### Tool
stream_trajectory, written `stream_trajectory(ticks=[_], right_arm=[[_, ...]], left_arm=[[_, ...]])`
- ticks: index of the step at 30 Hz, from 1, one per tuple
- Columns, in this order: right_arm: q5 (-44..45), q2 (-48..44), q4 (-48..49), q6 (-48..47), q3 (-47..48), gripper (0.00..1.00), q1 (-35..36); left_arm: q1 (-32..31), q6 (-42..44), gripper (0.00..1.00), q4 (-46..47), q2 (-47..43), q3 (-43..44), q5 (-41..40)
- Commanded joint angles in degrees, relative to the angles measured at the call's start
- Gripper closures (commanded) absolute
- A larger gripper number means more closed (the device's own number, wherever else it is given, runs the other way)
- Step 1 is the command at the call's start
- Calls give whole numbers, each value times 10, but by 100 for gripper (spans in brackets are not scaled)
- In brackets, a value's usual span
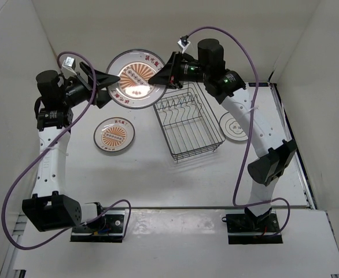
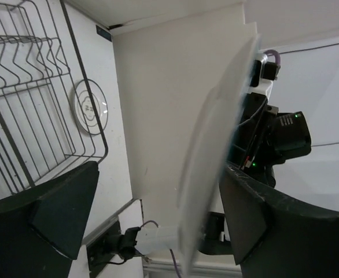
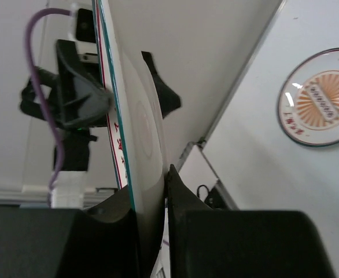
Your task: Unload the plates from the dish rack
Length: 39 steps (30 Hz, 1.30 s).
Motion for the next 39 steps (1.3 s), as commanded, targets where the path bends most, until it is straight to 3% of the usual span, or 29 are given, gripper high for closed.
stream_trajectory(ticks=[1,3,4,7,8,10,13,14,19,23,25,33,39], right_arm=[[-69,8,104,69,29,100,15],[-68,13,104,75,27,100,21],[-67,14,101,78,23,100,23],[-65,21,106,85,13,100,25],[-63,23,105,85,8,100,26],[-54,21,104,84,-5,100,24],[-56,22,92,76,-7,77,23],[-56,23,79,66,-5,55,20],[-14,19,-26,-15,31,32,11],[48,-18,-84,-62,1,28,-12],[82,-52,-117,-80,-13,27,-31],[126,-143,-170,-148,-101,27,-73],[147,-224,-190,-213,-148,25,-85]], left_arm=[[-4,-6,9,31,-25,-26,23],[-5,11,27,8,-30,-30,19],[-5,28,45,-7,-29,-25,16],[-6,48,75,-58,-30,-16,6],[-3,67,89,-69,-29,-7,3],[-4,92,100,-127,-23,19,-10],[-4,107,100,-139,-18,29,-17],[-4,107,100,-141,-17,34,-20],[-1,177,100,-237,33,125,-56],[-1,241,100,-381,92,245,-125],[-1,268,100,-405,114,274,-160],[0,352,100,-532,251,321,-286],[13,404,100,-538,344,317,-374]])
